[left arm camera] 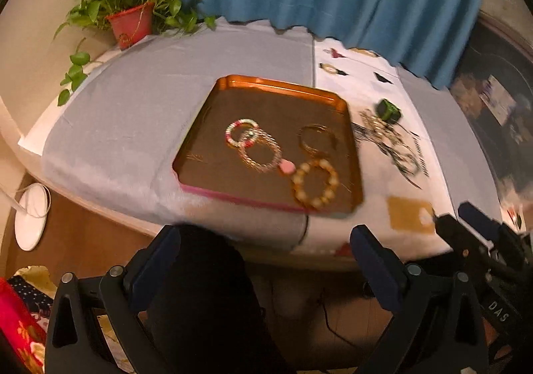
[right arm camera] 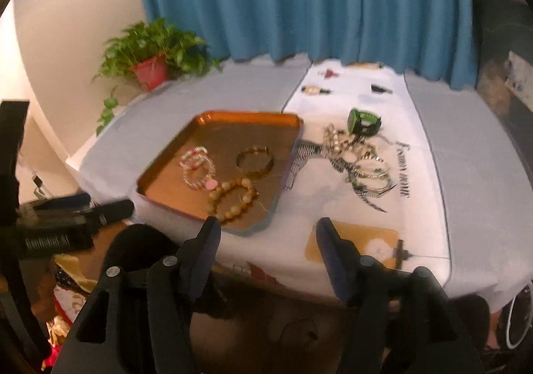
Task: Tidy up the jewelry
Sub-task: 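Open both tools over the copper tray and lift them back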
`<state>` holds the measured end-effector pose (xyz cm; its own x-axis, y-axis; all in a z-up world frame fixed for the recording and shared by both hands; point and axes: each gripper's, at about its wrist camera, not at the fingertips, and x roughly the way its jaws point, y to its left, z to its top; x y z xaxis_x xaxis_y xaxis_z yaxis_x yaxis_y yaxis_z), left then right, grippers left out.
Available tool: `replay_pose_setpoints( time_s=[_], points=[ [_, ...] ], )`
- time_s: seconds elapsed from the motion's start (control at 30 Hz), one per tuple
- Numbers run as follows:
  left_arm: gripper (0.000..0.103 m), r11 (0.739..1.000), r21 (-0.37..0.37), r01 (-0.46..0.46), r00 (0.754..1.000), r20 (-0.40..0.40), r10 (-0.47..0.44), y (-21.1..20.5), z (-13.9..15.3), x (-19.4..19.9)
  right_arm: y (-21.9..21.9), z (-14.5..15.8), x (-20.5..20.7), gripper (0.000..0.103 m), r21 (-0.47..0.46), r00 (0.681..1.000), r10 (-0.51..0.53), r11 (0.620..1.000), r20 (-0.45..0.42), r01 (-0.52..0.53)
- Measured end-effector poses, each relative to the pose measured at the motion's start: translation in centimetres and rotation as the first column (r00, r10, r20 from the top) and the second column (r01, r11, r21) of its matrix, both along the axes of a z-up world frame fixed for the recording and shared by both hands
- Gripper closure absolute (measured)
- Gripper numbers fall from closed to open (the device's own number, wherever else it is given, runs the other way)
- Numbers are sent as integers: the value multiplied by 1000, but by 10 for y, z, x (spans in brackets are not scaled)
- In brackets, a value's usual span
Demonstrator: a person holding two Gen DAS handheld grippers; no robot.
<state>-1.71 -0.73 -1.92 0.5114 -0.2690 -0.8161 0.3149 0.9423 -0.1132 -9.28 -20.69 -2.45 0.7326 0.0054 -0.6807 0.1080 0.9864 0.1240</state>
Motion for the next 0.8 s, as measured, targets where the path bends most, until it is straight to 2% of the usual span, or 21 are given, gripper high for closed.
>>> replay_pose_setpoints(
  time_s=[0.1,0.2,0.37,0.57,0.8],
  points=[
    [2,1000,16,-8,999,35,7,1,13,-21,8,11,-21,40,1,999,17,1000,30,-17],
    [2,1000,-6,-15,998,66,15,5,25,-40,17,17,-42,39,-15,998,37,999,59,-37],
    [2,1000,-5,-16,995,94,17,4,38,-54,24,25,-65,38,-40,994,60,998,92,-56],
    [2,1000,-1,-20,991,133,20,0,53,-60,27,36,-76,37,-58,988,73,996,137,-65],
    [2,1000,17,-15,990,141,13,-3,53,-62,25,36,-76,36,-48,987,72,997,141,-66]
  ],
)
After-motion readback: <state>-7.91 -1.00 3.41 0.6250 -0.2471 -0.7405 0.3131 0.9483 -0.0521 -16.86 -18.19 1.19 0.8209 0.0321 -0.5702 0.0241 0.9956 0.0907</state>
